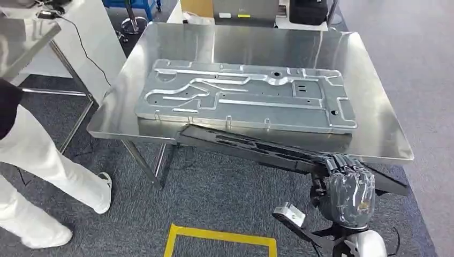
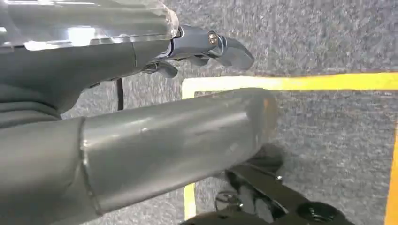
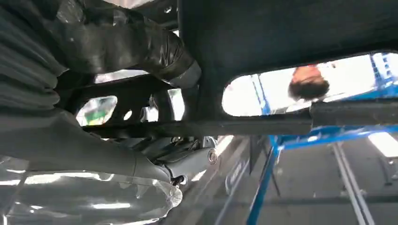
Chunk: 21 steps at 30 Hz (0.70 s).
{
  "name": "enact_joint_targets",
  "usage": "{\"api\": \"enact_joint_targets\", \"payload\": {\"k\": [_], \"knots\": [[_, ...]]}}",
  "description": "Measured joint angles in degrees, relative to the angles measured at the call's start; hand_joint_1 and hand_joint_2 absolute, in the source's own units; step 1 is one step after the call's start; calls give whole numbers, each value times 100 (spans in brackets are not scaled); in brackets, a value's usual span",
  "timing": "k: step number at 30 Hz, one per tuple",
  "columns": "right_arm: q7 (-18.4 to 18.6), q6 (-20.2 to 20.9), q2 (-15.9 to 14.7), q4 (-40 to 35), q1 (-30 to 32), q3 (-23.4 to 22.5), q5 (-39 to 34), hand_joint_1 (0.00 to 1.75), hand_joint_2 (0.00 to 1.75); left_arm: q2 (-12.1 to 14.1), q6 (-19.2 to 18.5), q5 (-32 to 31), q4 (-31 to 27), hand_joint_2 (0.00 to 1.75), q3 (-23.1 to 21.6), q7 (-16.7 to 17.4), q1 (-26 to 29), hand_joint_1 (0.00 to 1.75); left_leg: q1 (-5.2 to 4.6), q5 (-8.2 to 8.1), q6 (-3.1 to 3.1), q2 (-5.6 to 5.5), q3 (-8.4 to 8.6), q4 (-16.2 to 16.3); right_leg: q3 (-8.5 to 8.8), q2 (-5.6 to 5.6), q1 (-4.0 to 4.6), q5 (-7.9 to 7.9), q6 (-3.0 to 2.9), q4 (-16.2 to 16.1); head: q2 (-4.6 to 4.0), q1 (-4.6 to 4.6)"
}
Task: Take the parts from the cabinet and place them on the table.
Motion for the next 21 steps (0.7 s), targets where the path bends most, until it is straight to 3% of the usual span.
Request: {"api": "enact_joint_targets", "payload": {"k": [1, 2, 3, 4, 5, 6, 7, 8, 9, 11, 12, 13, 14, 15, 16, 17, 19, 20, 21], "knots": [[2, 4, -15, 17, -16, -48, 31, 175, 175, 15, 13, 0, 44, 0, -2, 0, 12, 0, 4, 450, -11, 14, 51, -426, 67, -10, -6, -73, 33, -1, 0, 0], [33, 26, -26, 42, -39, -85, 142, 175, 175, 39, 31, -2, 96, 0, -4, 7, 9, 0, -30, 366, 15, 19, 0, -388, 111, -9, 1, -115, 79, 16, 0, 2], [77, 66, -55, 57, -57, -109, 263, 175, 175, 70, 57, -2, 133, 0, -9, 9, 0, 0, -61, 248, 79, 29, 49, -450, 71, -1, -1, -141, 121, -2, 2, -2], [116, 123, -98, 81, -72, -133, 392, 175, 175, 85, 87, 0, 181, 0, -29, 13, 6, 0, -63, 354, 150, 18, 51, -455, 107, -5, 6, -164, 170, -36, 2, 0], [153, 162, -127, 109, -69, -151, 485, 175, 175, 107, 103, 0, 221, 0, -44, 15, 19, 0, -59, 322, 198, 17, 50, -488, 165, -6, 11, -135, 203, -5, 2, 0], [190, 195, -193, 133, -83, -183, 569, 175, 175, 124, 131, 0, 273, 0, -55, 13, 10, 0, -50, 329, 231, -6, 158, -526, 195, -4, 0, -134, 223, -12, 0, 0], [208, 227, -266, 179, -95, -227, 636, 175, 175, 137, 153, 0, 334, 0, -89, 13, 7, 0, -29, 323, 263, -1, 241, -591, 111, -14, -17, -95, 246, 205, 0, 2], [225, 232, -314, 207, -106, -270, 671, 175, 175, 168, 179, 0, 364, 0, -118, 13, -4, 0, -28, 300, 303, -4, 306, -626, -109, -14, -14, -61, 263, 591, 2, 2], [249, 234, -354, 236, -108, -306, 680, 175, 175, 190, 197, 0, 391, 0, -131, 13, -21, 0, -29, 272, 331, -8, 349, -642, -427, -13, -11, -140, 287, 1052, 2, 2], [289, 236, -411, 312, -100, -402, 693, 175, 175, 225, 232, 0, 474, 0, -144, 15, -25, 0, -38, 177, 345, -14, 439, -648, -977, -13, -10, -566, 323, 1680, 0, 2], [288, 236, -439, 352, -98, -433, 693, 175, 175, 238, 243, 0, 503, 0, -146, 15, -22, 0, -44, 118, 342, -20, 507, -648, -1156, -14, -9, -740, 317, 1757, 2, 2], [288, 238, -459, 389, -97, -457, 693, 175, 175, 247, 245, 0, 531, 0, -149, 15, -17, 0, -51, 54, 336, -23, 589, -648, -1232, -15, -8, -742, 307, 1639, 0, 2], [289, 238, -481, 417, -93, -476, 693, 175, 175, 260, 245, 0, 555, 0, -149, 15, -12, 0, -58, -15, 332, -27, 687, -648, -1208, -15, -4, -561, 287, 1343, 2, 2], [289, 238, -494, 439, -93, -494, 693, 175, 175, 262, 247, 0, 584, 0, -153, 15, -15, 0, -70, -85, 328, -26, 792, -651, -1122, -15, 12, -201, 245, 912, 0, 2], [293, 240, -507, 459, -95, -517, 693, 175, 175, 269, 247, 0, 596, 0, -160, 15, -12, 0, -78, -151, 324, -23, 838, -662, -1036, -16, 45, 275, 177, 477, 0, 2], [297, 247, -529, 480, -87, -537, 693, 175, 175, 266, 253, -2, 641, 0, -162, 15, -4, 0, -68, -199, 320, -20, 867, -671, -1032, -23, 78, 817, 88, 255, 0, 2], [312, 284, -553, 520, -84, -574, 693, 175, 175, 284, 284, -2, 686, 0, -168, 15, -50, 0, -64, -235, 238, -36, 884, -751, -1058, -33, 142, 754, 68, 193, 0, 9], [313, 284, -566, 525, -66, -601, 693, 175, 175, 286, 291, 0, 693, 0, -175, 15, -44, 0, -67, -219, 207, -24, 1001, -774, -1037, -11, 156, 766, 33, 104, 2, 22], [304, 289, -575, 540, -64, -636, 693, 175, 175, 295, 299, 0, 710, 0, -177, 15, -39, 0, -72, -137, 158, -19, 1007, -741, -979, -3, 142, 739, -10, 71, 2, 15]]}}
